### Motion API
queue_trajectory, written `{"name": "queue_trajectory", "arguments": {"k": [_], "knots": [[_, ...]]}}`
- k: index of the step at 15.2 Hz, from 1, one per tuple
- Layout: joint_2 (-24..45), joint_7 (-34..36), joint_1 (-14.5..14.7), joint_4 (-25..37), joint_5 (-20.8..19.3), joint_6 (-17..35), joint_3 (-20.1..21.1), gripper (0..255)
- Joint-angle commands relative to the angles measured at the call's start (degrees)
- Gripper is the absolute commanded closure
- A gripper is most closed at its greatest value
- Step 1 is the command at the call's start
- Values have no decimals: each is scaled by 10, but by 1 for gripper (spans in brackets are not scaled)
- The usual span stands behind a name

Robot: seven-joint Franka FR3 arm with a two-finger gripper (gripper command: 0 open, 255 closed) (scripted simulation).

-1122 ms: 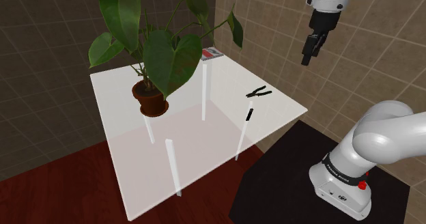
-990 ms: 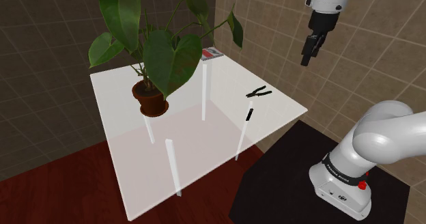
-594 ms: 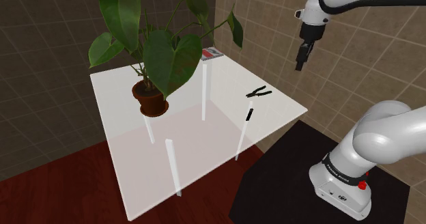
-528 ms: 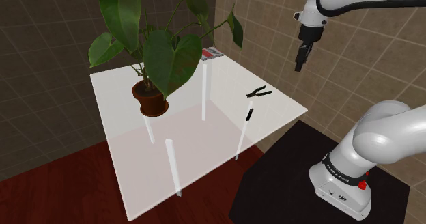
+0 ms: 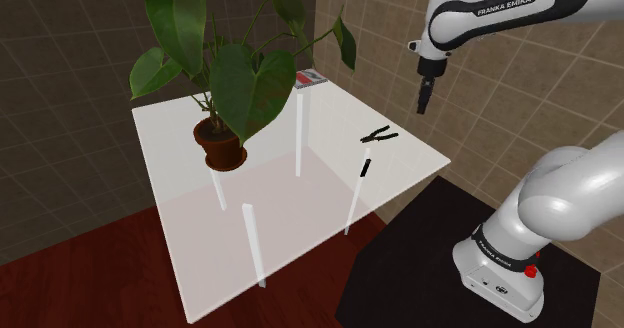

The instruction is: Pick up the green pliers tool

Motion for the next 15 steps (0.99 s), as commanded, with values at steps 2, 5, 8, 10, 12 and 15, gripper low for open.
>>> {"name": "queue_trajectory", "arguments": {"k": [2, 5, 8, 10, 12, 15], "knots": [[70, -60, 6, 27, 7, 40, -26, 0], [142, -117, 11, 55, 24, 79, -45, 0], [217, -177, 12, 90, 49, 112, -56, 0], [267, -216, 9, 116, 69, 130, -58, 0], [317, -254, 2, 146, 89, 144, -55, 0], [391, -306, -12, 195, 116, 160, -44, 0]]}}
